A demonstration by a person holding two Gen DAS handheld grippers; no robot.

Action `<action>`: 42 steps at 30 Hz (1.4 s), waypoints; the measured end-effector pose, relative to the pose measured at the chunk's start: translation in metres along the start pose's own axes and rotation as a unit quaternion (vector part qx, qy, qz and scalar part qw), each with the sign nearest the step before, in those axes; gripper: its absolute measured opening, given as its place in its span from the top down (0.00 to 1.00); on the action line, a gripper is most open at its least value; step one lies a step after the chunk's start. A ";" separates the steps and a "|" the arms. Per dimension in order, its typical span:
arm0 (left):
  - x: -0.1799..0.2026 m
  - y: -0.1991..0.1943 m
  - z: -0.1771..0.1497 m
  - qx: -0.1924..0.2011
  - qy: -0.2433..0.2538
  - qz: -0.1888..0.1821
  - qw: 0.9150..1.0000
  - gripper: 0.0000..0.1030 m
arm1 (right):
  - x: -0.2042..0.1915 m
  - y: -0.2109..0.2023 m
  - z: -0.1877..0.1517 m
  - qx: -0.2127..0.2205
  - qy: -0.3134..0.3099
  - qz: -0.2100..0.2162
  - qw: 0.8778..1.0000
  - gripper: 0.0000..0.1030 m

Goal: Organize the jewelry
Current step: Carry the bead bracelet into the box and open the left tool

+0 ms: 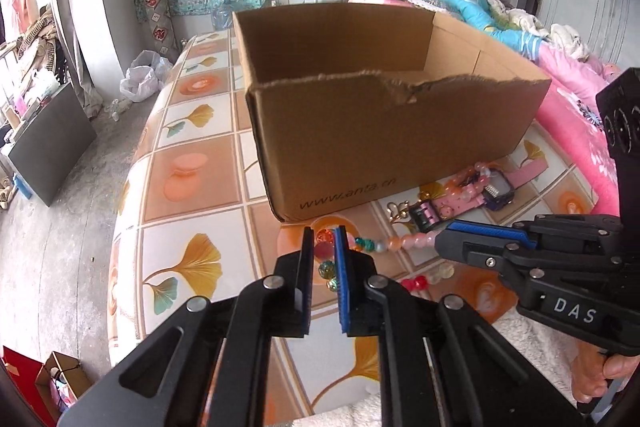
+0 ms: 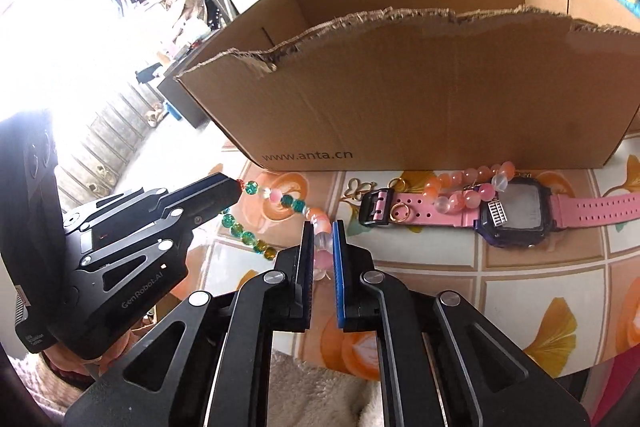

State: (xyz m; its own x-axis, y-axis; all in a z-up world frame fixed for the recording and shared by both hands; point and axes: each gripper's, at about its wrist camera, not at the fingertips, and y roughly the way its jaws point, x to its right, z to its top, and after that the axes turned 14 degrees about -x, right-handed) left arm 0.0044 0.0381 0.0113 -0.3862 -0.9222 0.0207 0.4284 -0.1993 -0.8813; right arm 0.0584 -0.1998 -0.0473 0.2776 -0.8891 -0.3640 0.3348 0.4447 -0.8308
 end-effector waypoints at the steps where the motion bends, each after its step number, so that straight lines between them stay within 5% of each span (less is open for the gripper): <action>1: 0.001 -0.009 0.001 0.006 -0.001 -0.006 1.000 0.91 | -0.002 -0.008 -0.001 0.005 -0.004 0.005 1.000 0.93; 8: 0.015 -0.084 0.029 0.079 0.021 -0.026 0.996 0.91 | -0.029 -0.071 0.018 0.076 -0.064 0.004 0.995 0.93; 14: 0.017 -0.108 0.101 0.120 0.055 -0.014 0.991 0.91 | -0.019 -0.087 0.096 0.081 -0.085 0.021 0.993 0.93; 21: 0.008 -0.027 0.190 0.019 0.076 0.018 0.997 0.91 | -0.004 0.003 0.194 -0.051 -0.051 0.026 0.997 0.93; 25: -0.004 0.029 0.221 -0.058 0.061 0.018 0.996 0.91 | 0.017 0.046 0.218 -0.119 -0.013 0.035 0.992 0.93; 30: -0.018 0.066 0.236 -0.106 0.041 0.030 0.993 0.90 | 0.047 0.070 0.239 -0.184 0.064 0.089 0.977 0.93; 33: -0.021 0.073 0.242 -0.120 0.033 0.033 0.992 0.90 | 0.053 0.068 0.245 -0.182 0.083 0.090 0.976 0.87; 37: -0.024 0.072 0.242 -0.111 0.023 0.039 0.993 0.76 | 0.055 0.064 0.241 -0.176 0.092 0.092 0.976 0.78; 42: -0.024 0.049 0.236 -0.074 0.016 0.036 0.996 0.72 | 0.047 0.028 0.222 -0.122 0.069 0.089 0.986 0.76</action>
State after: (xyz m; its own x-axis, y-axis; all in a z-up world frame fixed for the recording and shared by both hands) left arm 0.2276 -0.0278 0.0788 -0.3864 -0.9205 -0.0587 0.3313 -0.0791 -0.9402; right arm 0.2809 -0.2043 0.0057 0.1822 -0.8130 -0.5531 0.0608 0.5707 -0.8189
